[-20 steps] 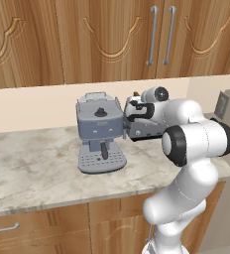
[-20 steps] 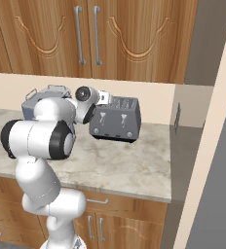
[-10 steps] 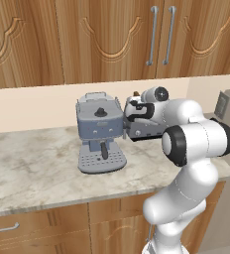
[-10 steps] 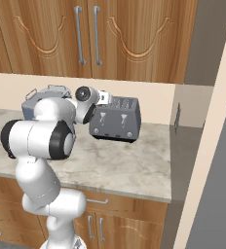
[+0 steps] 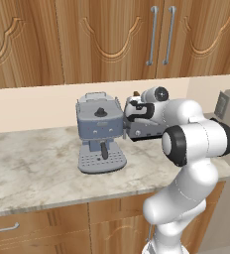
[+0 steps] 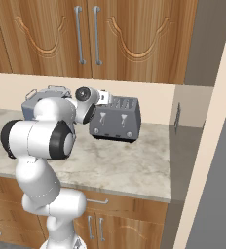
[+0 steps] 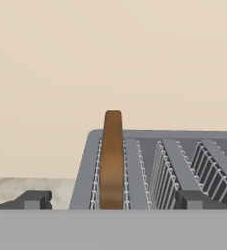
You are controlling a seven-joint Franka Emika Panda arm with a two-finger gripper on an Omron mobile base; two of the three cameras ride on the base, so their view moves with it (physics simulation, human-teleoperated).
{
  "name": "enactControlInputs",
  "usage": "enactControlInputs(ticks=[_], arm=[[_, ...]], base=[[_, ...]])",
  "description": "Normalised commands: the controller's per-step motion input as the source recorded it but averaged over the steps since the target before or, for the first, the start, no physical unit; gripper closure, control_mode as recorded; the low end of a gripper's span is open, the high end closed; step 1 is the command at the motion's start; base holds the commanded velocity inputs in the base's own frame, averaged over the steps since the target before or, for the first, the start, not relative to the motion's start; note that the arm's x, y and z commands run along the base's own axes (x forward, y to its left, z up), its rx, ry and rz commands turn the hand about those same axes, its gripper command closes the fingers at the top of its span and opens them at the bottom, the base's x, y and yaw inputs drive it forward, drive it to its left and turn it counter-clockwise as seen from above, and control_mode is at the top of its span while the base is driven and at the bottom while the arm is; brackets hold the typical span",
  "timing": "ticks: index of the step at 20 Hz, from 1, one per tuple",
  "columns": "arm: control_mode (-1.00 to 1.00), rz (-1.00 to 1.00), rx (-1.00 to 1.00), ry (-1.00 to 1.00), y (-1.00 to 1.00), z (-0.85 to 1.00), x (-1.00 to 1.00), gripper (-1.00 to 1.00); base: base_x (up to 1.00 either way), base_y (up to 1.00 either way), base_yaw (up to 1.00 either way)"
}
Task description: Start the toaster. Once the lever pops up, take the bread to the plate on the dining counter.
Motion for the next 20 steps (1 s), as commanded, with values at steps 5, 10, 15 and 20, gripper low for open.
enactControlInputs(ticks=[5,10,15,20], arm=[[-1.0,0.0,0.0,0.0,0.0,0.0,0.0,-1.0],[-1.0,0.0,0.0,0.0,0.0,0.0,0.0,-1.0],[-1.0,0.0,0.0,0.0,0.0,0.0,0.0,-1.0],[-1.0,0.0,0.0,0.0,0.01,0.0,0.0,-1.0]], base=[[0.0,0.0,0.0],[0.0,0.0,0.0],[0.0,0.0,0.0],[0.0,0.0,0.0]])
